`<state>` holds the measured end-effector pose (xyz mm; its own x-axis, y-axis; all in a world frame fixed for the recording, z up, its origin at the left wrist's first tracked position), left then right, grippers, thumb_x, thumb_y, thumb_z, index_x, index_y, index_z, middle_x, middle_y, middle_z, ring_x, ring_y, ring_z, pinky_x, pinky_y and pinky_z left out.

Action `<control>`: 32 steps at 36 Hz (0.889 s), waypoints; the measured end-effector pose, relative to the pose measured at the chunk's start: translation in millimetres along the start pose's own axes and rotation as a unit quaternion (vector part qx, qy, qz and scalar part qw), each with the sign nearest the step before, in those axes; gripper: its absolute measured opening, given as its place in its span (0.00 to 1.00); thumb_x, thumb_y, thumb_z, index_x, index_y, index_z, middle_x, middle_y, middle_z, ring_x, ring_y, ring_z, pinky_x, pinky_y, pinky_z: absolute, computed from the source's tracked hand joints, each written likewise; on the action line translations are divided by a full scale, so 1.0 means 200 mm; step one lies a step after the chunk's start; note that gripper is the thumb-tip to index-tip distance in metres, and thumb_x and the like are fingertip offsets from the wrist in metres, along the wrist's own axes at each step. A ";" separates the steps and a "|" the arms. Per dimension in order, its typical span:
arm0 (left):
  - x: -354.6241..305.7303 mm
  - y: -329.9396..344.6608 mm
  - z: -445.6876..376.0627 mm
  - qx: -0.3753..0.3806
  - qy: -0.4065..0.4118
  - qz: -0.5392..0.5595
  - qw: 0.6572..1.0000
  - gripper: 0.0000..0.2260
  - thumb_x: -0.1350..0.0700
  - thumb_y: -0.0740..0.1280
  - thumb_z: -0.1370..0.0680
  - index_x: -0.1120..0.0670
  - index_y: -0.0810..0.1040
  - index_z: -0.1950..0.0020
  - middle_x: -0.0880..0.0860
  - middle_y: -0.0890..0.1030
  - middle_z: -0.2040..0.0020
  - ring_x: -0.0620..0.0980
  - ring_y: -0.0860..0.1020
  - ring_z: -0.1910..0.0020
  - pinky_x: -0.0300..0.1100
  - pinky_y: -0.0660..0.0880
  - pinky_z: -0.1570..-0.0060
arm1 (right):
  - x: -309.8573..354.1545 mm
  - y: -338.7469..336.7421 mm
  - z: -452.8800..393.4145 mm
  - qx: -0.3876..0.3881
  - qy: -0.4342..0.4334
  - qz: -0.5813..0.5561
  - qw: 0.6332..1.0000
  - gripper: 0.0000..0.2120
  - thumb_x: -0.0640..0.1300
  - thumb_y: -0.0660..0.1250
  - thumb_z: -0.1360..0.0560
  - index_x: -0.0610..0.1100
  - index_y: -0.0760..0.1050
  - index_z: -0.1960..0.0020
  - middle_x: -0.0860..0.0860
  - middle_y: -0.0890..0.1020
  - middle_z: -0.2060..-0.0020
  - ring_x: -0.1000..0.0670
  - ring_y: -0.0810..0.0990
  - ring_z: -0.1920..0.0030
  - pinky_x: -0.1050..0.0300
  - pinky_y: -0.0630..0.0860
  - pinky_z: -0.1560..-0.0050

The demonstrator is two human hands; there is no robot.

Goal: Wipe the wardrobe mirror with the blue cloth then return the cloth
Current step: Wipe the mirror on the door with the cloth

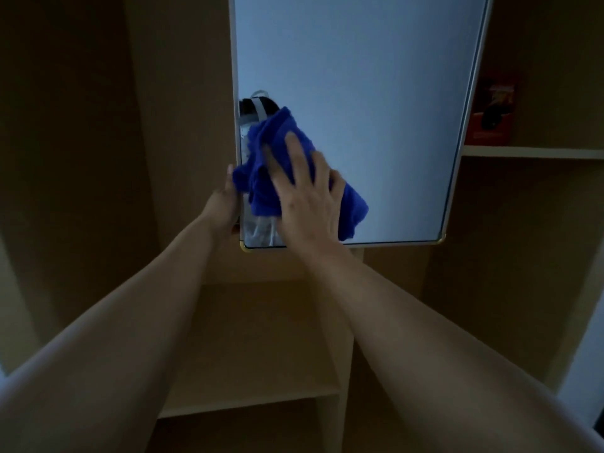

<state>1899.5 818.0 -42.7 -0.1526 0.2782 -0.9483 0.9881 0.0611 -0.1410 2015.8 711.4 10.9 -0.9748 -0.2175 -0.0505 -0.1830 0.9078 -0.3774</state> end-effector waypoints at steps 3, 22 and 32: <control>0.01 0.02 0.02 -0.010 -0.019 0.057 0.998 0.27 0.35 0.46 0.21 0.54 0.74 0.41 0.58 0.77 0.41 0.56 0.78 0.48 0.51 0.76 0.48 | 0.01 0.10 0.12 0.017 -0.016 0.026 0.999 0.39 0.46 0.73 0.33 0.53 0.62 0.26 0.48 0.61 0.25 0.40 0.61 0.31 0.35 0.67 0.39; 0.05 -0.04 -0.01 -0.131 -0.025 0.002 0.991 0.35 0.33 0.43 0.23 0.57 0.70 0.33 0.57 0.76 0.46 0.55 0.75 0.47 0.47 0.70 0.52 | 0.04 0.27 0.43 0.092 -0.314 0.123 0.937 0.38 0.57 0.72 0.35 0.56 0.65 0.28 0.49 0.65 0.27 0.42 0.66 0.37 0.44 0.73 0.46; 0.04 -0.04 0.00 -0.227 0.042 0.034 0.972 0.22 0.37 0.46 0.20 0.48 0.65 0.65 0.50 0.71 0.67 0.45 0.70 0.68 0.39 0.65 0.68 | -0.30 0.18 0.37 0.024 -0.218 0.098 0.971 0.39 0.62 0.71 0.34 0.54 0.59 0.28 0.49 0.59 0.29 0.40 0.67 0.39 0.42 0.74 0.48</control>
<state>1890.4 819.0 -49.0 -0.1078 0.3722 -0.9219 0.8884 0.4522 0.0787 2078.1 730.3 -67.1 -0.8410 -0.1841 -0.5087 0.0163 0.9312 -0.3640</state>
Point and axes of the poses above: each hand's wrist, its own z-axis away from the middle knuckle, its own y-axis out of the palm, x = y × z, the point moved 10 cm from there along -z, towards the middle knuckle
